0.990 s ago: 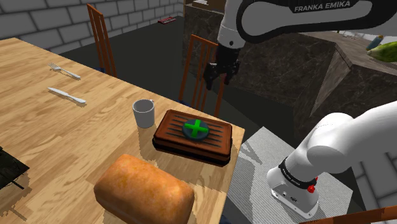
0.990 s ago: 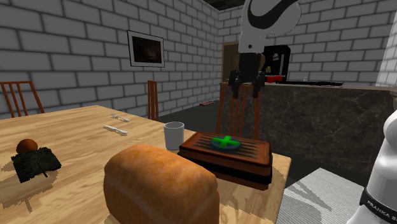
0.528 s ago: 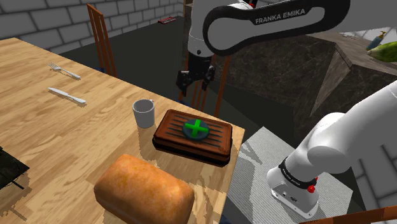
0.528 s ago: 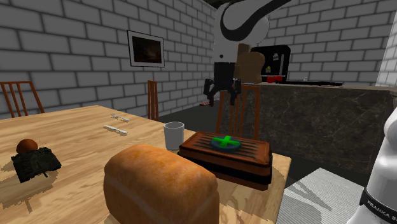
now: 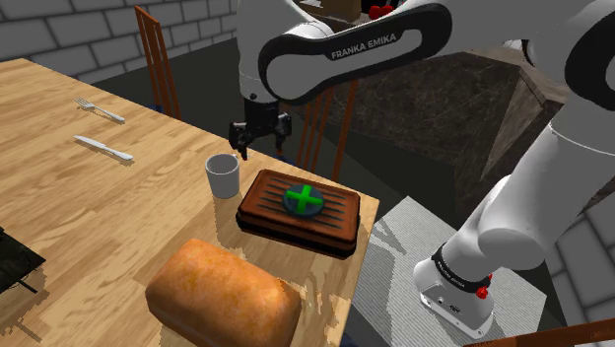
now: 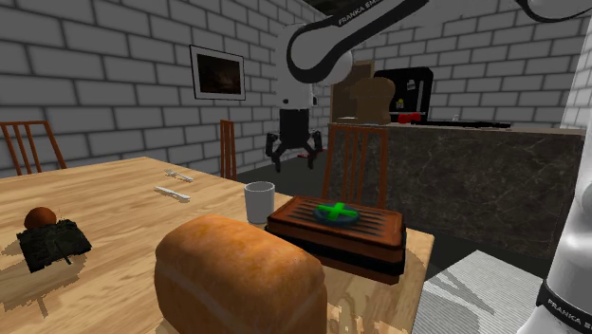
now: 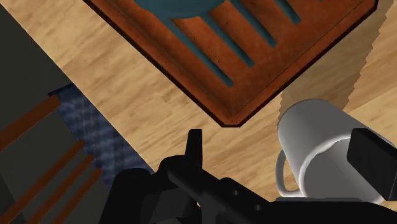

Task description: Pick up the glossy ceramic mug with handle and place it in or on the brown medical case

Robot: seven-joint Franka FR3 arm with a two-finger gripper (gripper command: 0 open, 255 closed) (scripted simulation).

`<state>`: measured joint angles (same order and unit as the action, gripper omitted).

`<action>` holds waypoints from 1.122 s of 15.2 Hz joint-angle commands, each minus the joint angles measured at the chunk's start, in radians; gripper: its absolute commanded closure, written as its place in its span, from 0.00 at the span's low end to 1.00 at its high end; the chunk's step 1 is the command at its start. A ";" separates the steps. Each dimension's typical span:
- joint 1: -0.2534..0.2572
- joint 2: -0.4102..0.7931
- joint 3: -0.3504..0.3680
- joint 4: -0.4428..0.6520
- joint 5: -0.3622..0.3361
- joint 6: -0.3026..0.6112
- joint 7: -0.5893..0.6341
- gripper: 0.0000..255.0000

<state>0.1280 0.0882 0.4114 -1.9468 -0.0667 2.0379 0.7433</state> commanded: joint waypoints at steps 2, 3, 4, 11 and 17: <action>0.039 0.130 0.012 0.132 -0.071 -0.022 0.087 0.00; 0.055 0.174 0.012 0.177 -0.093 -0.030 0.111 0.00; 0.072 0.217 0.011 0.224 -0.115 -0.040 0.134 0.00; 0.205 0.510 -0.022 0.589 -0.226 -0.144 0.235 0.00; 0.201 0.531 -0.030 0.541 -0.237 -0.077 0.243 0.00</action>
<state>0.3294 0.6155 0.3827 -1.3993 -0.3016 1.9504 0.9849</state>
